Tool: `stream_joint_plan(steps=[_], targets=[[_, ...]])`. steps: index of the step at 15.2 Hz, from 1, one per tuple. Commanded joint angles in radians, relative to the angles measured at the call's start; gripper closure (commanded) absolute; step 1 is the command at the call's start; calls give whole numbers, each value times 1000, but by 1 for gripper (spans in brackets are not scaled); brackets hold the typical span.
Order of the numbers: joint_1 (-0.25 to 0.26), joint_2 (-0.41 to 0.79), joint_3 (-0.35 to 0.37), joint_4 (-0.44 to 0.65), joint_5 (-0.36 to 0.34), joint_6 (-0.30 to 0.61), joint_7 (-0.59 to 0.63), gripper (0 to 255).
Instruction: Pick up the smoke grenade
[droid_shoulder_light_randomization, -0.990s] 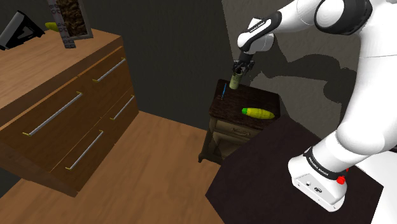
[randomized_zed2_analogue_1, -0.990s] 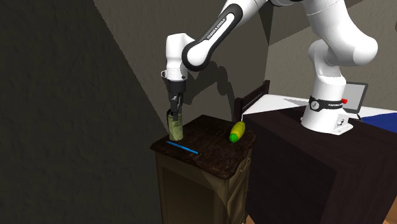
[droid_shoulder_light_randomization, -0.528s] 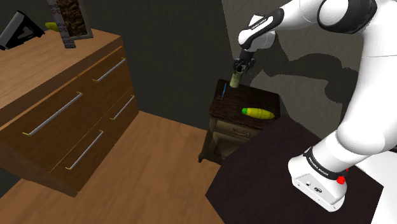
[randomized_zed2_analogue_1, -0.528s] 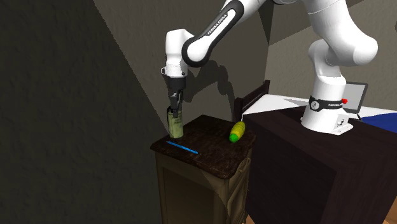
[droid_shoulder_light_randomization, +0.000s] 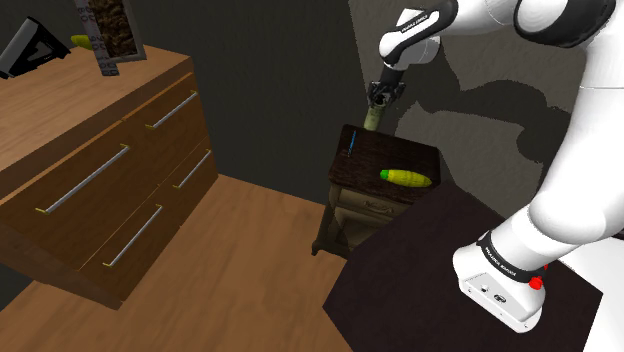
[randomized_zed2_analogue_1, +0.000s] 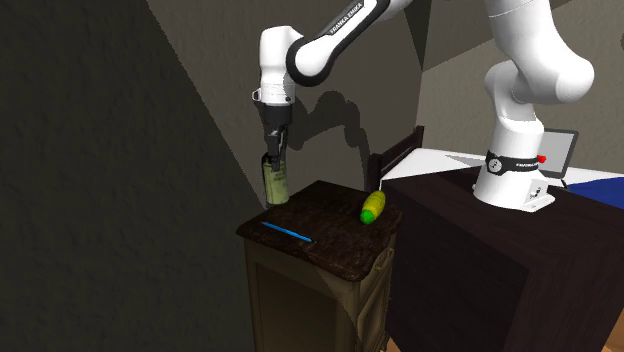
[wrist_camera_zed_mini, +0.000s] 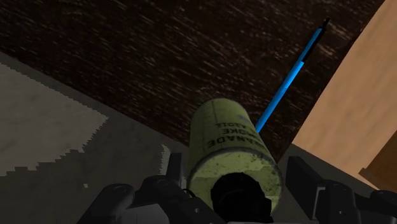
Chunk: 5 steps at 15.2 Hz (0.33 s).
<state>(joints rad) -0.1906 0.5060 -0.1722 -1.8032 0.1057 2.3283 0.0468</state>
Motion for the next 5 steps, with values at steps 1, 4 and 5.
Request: stream_joint_plan(steps=[1,4,5], targets=[[1,-17,-3,5,-4,-22,2,255],[3,-34,-5,10,-8,-44,4,255],[3,-34,-5,11,-8,-44,4,255]])
